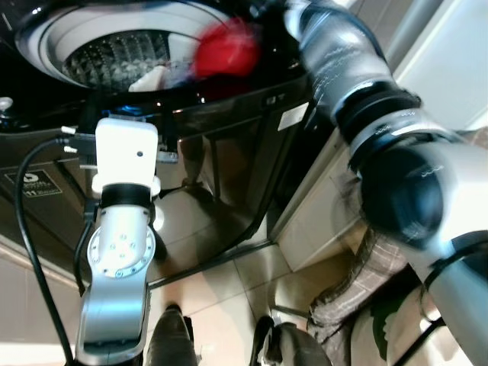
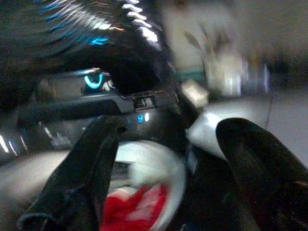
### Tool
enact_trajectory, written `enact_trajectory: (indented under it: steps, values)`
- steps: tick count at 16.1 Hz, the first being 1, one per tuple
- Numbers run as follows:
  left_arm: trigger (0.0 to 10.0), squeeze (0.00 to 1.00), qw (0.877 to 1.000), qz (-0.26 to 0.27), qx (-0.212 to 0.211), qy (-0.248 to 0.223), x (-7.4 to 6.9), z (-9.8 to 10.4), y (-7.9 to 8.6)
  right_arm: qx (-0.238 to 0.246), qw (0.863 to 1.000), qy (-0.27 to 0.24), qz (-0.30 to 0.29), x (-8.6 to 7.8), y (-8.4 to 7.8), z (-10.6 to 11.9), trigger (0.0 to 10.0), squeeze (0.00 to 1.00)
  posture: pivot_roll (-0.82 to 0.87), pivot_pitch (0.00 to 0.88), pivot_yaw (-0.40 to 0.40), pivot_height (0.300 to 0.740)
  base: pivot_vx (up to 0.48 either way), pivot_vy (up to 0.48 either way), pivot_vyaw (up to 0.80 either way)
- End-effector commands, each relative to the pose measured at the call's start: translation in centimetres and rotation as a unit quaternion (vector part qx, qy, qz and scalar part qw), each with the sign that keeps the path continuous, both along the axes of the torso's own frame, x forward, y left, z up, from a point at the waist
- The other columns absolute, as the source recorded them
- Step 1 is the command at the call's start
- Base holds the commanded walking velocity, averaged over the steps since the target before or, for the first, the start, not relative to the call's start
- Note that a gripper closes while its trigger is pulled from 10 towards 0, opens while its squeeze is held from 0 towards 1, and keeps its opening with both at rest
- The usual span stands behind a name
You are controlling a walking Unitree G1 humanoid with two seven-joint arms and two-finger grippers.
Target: Clothes washing
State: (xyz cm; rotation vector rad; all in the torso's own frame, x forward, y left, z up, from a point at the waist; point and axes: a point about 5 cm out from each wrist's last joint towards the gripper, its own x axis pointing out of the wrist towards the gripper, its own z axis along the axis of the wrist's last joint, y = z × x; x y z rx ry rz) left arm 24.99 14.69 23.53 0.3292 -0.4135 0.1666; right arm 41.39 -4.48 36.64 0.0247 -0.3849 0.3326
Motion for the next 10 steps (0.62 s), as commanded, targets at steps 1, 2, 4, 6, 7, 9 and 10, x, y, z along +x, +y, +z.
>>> enact_trajectory:
  steps: [1, 2, 4, 6, 7, 9, 10]
  values:
    - [10.0, 0.00, 1.000, 0.009, 0.003, -0.004, 0.1, 0.0, 0.0, -0.059, 0.997, -0.058, -0.003, -0.4, 0.1, 0.2, 10.0, 0.00, 0.27, 0.085, -0.138, 0.740, 0.000, 0.000, 0.00]
    - [10.0, 0.00, 1.000, 0.015, 0.015, -0.002, 0.3, -0.1, 0.1, -0.054, 0.996, -0.070, 0.003, -0.4, -0.3, -0.9, 10.0, 0.00, 0.25, 0.072, -0.138, 0.740, 0.000, 0.000, 0.00]
    - [10.0, 0.00, 1.000, 0.017, 0.008, 0.014, 1.2, -0.7, 0.1, -0.036, 0.993, -0.108, -0.003, -0.9, -2.8, -5.8, 10.0, 0.00, 0.20, 0.055, -0.130, 0.740, 0.000, 0.000, 0.00]
    - [10.0, 0.00, 0.999, 0.025, 0.006, 0.042, 1.8, -1.8, 0.5, -0.035, 0.996, -0.072, -0.028, -4.4, -5.7, -14.3, 10.0, 0.00, 0.16, 0.040, -0.117, 0.740, 0.000, 0.000, 0.00]
    - [10.0, 0.00, 0.999, 0.024, 0.011, 0.043, 1.9, -1.9, 0.7, -0.037, 0.996, -0.074, -0.034, -6.4, -6.7, -16.1, 10.0, 0.00, 0.15, 0.032, -0.111, 0.740, 0.000, 0.000, 0.00]
    - [10.0, 0.00, 0.996, 0.027, 0.030, 0.079, 1.7, -4.0, 1.4, -0.029, 0.997, 0.053, 0.041, -10.5, -7.8, -22.8, 10.0, 0.00, 0.11, 0.021, -0.085, 0.740, 0.000, 0.000, 0.00]
    - [10.0, 0.00, 0.991, 0.034, 0.009, 0.132, 1.3, -6.8, 1.6, -0.030, 0.990, 0.138, 0.027, -9.9, -8.6, -26.3, 10.0, 0.00, 0.10, 0.022, -0.063, 0.740, 0.000, 0.000, 0.00]
